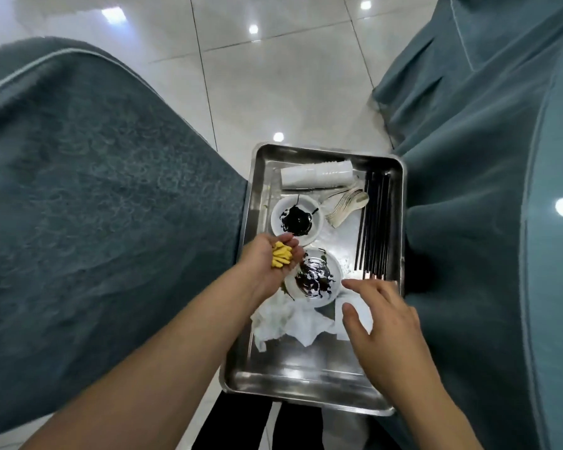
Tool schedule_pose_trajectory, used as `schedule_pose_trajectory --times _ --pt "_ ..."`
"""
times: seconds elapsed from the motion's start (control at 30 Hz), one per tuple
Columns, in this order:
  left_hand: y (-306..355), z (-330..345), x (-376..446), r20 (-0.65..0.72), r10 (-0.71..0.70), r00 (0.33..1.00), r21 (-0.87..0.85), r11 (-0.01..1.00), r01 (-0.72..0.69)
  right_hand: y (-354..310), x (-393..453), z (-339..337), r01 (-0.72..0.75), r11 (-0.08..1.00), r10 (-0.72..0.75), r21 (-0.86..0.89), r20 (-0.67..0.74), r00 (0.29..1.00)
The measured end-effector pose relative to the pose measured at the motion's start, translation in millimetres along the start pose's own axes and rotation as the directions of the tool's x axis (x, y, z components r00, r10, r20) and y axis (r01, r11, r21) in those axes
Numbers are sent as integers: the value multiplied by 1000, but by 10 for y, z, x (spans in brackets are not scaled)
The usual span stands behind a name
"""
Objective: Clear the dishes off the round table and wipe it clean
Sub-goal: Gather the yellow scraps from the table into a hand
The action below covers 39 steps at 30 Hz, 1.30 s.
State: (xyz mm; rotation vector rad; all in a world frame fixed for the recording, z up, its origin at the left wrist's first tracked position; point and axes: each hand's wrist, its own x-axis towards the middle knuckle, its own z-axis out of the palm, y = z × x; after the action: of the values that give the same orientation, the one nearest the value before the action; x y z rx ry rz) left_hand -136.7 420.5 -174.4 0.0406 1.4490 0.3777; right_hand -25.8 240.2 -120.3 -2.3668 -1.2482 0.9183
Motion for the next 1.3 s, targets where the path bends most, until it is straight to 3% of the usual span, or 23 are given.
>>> schedule_pose_trajectory --times 0.17,0.3,0.43,0.63,0.7,0.8,0.9,1.0,1.13,1.23,1.3 --pt "94 198 565 -25 50 998 87 995 -47 151 228 256 -27 1000 28 -6 65 997" --pt "139 263 722 -33 47 998 62 997 -45 156 369 342 -7 999 4 31 68 998" --pt "163 302 593 48 40 998 11 999 -41 113 471 353 -6 999 4 36 65 998" --pt "183 237 522 35 238 971 198 950 -240 54 513 354 11 999 -15 49 64 998" --pt "173 208 542 63 346 936 346 872 -345 48 520 380 17 998 -21 54 62 998" --pt "148 162 617 130 491 861 579 667 -468 50 508 421 12 998 -16 57 67 998" --pt "139 119 684 263 599 756 759 356 -545 73 474 464 18 998 -22 52 70 997" --pt "133 112 653 419 577 701 832 65 -551 96 440 499 13 999 -16 44 68 998" --pt "122 44 606 481 576 661 820 -29 -571 100 383 501 4 999 -7 47 60 998" --pt "108 -21 570 548 517 658 823 -190 -536 73 347 450 -7 998 3 57 59 998" --pt "117 -25 510 531 537 656 836 -203 -510 46 313 383 -7 998 4 60 48 999"
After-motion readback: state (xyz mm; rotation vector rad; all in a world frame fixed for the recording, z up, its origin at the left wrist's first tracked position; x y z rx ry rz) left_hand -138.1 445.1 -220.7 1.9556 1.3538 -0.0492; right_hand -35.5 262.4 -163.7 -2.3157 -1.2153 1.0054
